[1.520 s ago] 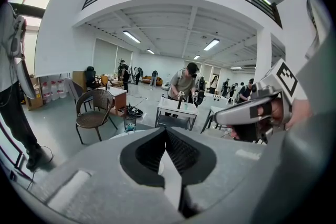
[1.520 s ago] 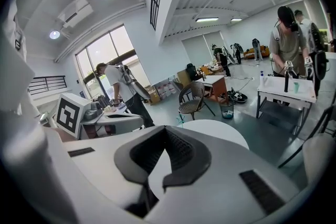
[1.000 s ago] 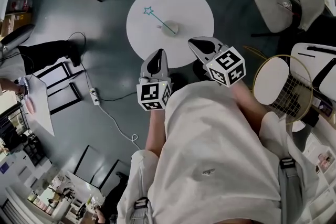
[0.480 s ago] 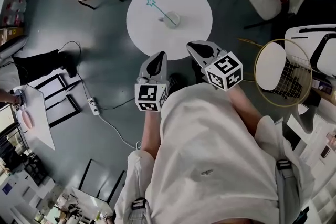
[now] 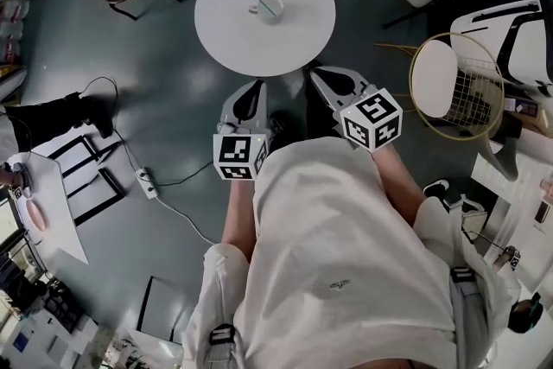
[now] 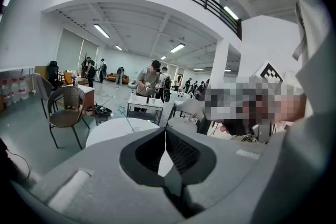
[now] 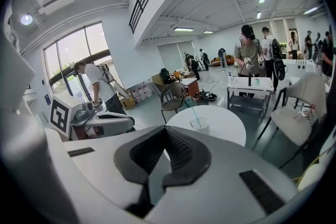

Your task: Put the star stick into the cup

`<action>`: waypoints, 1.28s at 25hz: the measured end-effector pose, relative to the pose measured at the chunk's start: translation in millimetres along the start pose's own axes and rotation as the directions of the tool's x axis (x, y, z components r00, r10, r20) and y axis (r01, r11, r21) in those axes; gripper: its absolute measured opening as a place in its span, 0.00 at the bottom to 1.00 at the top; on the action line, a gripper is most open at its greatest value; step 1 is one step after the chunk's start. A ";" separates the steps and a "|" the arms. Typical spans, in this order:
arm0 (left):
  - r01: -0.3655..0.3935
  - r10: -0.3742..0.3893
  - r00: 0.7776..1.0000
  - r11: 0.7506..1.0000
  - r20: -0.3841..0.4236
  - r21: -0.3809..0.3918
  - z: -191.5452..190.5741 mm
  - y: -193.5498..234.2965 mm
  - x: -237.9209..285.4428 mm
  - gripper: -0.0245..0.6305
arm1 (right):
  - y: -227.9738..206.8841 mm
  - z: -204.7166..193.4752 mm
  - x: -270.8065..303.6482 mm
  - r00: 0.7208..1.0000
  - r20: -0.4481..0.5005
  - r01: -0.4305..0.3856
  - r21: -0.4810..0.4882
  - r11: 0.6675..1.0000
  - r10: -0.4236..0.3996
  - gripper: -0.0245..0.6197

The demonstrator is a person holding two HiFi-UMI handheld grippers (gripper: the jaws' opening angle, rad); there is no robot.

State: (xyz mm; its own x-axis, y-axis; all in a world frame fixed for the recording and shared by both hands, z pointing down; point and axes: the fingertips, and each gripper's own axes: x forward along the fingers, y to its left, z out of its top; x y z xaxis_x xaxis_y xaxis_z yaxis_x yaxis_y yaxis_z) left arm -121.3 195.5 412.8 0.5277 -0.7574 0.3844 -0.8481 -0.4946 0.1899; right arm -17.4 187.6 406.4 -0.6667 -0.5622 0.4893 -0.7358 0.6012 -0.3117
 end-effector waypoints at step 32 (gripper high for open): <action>0.030 -0.031 0.999 0.999 0.016 0.032 -1.4 -29.9 -47.2 0.06 | 41.0 -2.3 -61.5 0.993 0.110 -0.046 -0.029 0.999 0.049 0.05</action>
State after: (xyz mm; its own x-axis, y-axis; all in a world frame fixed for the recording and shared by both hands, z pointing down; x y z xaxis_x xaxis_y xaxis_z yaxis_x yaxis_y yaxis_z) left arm -121.0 246.7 390.3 0.5544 -0.7484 0.3641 -0.8298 -0.5307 0.1726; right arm -6.2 248.0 365.4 -0.7112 -0.5910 0.3807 -0.7003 0.6427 -0.3105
